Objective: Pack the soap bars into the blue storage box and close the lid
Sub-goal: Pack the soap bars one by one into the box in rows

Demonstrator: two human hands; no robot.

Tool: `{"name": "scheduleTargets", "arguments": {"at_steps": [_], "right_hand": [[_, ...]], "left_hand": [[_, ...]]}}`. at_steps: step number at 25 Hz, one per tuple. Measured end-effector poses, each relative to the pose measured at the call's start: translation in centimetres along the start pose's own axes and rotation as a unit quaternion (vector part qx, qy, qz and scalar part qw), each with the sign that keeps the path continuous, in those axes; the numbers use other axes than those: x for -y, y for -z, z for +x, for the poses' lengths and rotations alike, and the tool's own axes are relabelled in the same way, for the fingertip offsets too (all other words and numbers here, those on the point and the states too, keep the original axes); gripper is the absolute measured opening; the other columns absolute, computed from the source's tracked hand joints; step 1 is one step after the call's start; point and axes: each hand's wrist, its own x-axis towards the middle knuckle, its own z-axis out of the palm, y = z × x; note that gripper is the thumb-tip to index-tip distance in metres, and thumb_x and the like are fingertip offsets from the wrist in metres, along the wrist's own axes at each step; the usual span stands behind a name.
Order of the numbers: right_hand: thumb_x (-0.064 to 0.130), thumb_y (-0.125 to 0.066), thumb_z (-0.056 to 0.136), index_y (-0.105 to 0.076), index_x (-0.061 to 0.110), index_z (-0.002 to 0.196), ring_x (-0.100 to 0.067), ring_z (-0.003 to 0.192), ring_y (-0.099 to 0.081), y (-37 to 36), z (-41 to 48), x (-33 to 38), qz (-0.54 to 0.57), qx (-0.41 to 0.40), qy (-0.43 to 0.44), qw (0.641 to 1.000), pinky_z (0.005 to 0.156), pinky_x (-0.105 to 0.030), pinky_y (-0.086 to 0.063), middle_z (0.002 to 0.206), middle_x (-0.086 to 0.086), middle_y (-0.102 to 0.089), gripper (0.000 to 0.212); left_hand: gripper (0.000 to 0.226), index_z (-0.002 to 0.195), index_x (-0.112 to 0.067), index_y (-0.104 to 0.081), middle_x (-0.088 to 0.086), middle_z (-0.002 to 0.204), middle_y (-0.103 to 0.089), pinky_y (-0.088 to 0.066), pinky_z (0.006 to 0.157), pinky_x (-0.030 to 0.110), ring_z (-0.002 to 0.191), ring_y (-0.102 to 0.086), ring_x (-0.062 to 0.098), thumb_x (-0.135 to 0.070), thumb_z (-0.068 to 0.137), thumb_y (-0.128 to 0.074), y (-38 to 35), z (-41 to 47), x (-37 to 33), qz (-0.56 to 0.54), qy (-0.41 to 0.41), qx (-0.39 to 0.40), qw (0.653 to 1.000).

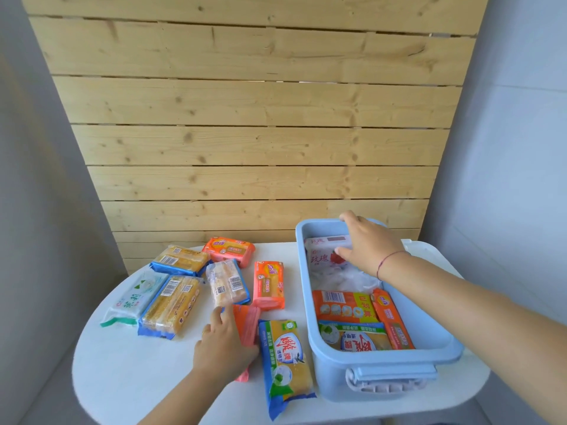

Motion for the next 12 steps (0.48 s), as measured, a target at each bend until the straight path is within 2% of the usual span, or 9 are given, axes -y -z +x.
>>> {"name": "scheduleTargets", "arguments": {"at_steps": [3,5,7,9,12], "right_hand": [[0.033,-0.054,0.089,-0.035,0.015,0.13,-0.022,0.072,-0.053,0.3,-1.3,0.1,0.027,0.0,-0.001,1.0,0.05,-0.029,-0.035,0.111,-0.006,-0.06,0.048],[0.032,-0.053,0.089,-0.034,0.016,0.132,-0.023,0.075,-0.058,0.6,-1.9,-0.2,0.045,0.0,-0.005,0.999,0.052,-0.03,-0.041,0.111,-0.006,-0.06,0.05],[0.032,-0.053,0.09,-0.032,0.018,0.135,-0.026,0.088,-0.062,0.6,-2.0,-0.3,0.062,0.007,-0.01,0.998,0.066,-0.034,-0.049,0.118,-0.006,-0.059,0.052],[0.032,-0.055,0.089,-0.034,0.018,0.135,-0.026,0.099,-0.061,0.7,-2.1,-0.4,0.097,0.011,-0.009,0.995,0.079,-0.036,-0.05,0.127,-0.006,-0.055,0.053],[0.035,-0.061,0.086,-0.039,0.019,0.133,-0.019,0.119,-0.052,1.5,-2.1,0.1,0.248,0.031,0.026,0.968,0.096,-0.03,-0.043,0.137,-0.004,-0.048,0.055]], "left_hand": [[0.085,0.14,-0.019,-0.02,0.007,0.122,-0.05,-0.049,0.091,0.039,0.117,-0.047,0.028,-0.04,0.069,-0.061,-0.1,-0.4,0.2,0.014,-0.001,-0.011,1.0],[0.084,0.139,-0.019,-0.026,0.006,0.112,-0.058,-0.052,0.083,0.037,0.107,-0.052,0.026,-0.033,0.066,-0.065,0.6,-0.6,0.9,-0.025,-0.01,-0.048,0.998],[0.09,0.14,-0.019,-0.029,0.003,0.111,-0.064,-0.053,0.082,0.039,0.104,-0.056,0.025,-0.027,0.062,-0.073,1.8,-0.8,1.6,-0.071,-0.026,-0.095,0.993],[0.093,0.142,-0.019,-0.03,0.001,0.112,-0.065,-0.051,0.086,0.039,0.107,-0.055,0.025,-0.021,0.061,-0.077,3.4,-1.0,1.5,-0.103,-0.05,-0.157,0.981],[0.091,0.144,-0.021,-0.031,-0.004,0.119,-0.064,-0.044,0.095,0.043,0.115,-0.048,0.025,-0.016,0.065,-0.075,6.2,-1.2,-0.8,-0.117,-0.129,-0.247,0.953]]}}
